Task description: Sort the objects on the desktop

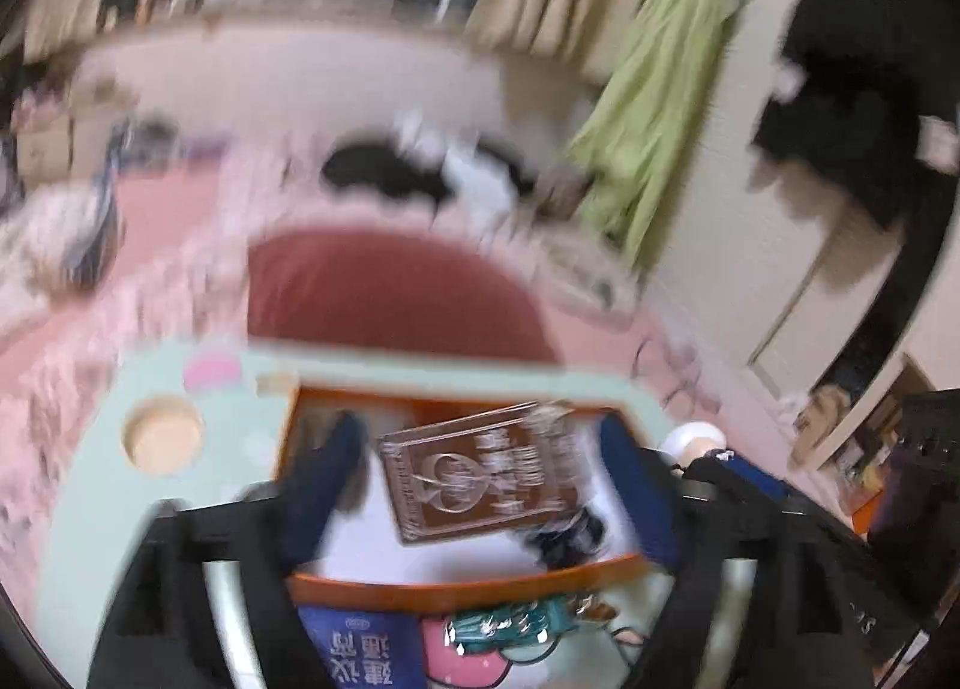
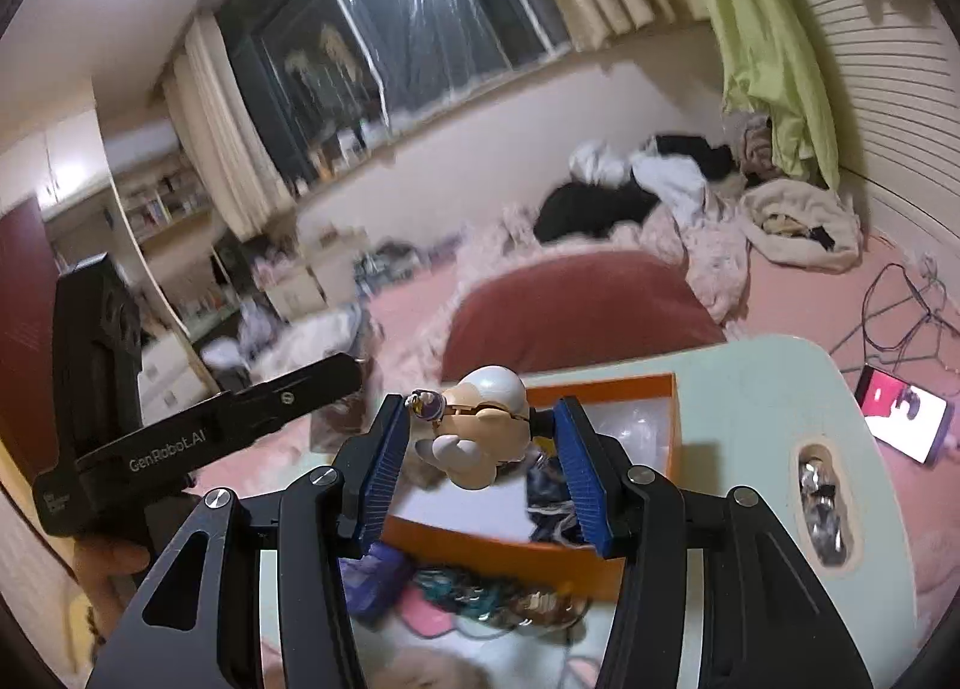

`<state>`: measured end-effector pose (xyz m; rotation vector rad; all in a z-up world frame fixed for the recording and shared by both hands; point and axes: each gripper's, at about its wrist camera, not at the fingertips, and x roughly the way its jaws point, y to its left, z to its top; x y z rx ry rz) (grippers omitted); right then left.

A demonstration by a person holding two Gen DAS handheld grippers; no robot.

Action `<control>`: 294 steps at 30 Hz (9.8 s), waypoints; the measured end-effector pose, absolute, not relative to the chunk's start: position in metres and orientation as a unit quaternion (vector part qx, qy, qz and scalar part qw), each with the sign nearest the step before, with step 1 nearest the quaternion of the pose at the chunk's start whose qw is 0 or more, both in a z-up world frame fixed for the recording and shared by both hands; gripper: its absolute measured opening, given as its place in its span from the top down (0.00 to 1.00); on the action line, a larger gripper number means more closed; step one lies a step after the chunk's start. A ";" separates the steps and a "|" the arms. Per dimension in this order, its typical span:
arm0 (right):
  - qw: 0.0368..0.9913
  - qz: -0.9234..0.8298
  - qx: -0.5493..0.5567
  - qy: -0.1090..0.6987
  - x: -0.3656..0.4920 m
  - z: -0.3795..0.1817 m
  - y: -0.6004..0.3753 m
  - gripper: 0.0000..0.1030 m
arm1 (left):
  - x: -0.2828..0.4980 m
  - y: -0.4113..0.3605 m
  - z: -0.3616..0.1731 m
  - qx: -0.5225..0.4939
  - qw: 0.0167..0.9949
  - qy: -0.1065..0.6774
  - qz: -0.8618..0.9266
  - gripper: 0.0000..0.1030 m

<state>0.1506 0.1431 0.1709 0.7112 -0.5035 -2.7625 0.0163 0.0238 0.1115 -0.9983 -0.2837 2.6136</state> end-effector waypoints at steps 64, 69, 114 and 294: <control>0.064 -0.906 0.406 -0.104 0.157 0.095 0.112 0.53 | 0.137 -0.009 0.018 -0.373 0.112 0.033 0.921 0.01; 0.080 -0.902 0.408 -0.121 0.169 0.086 0.117 0.82 | 0.136 -0.012 0.018 -0.373 0.113 0.032 0.921 0.01; 0.055 -0.924 0.360 -0.115 0.108 0.155 0.132 0.47 | 0.018 0.007 0.101 -0.361 0.131 -0.033 0.923 0.17; -0.003 -0.892 0.452 -0.007 0.122 0.035 0.083 0.01 | 0.100 0.014 0.015 -0.417 0.063 0.025 0.907 0.00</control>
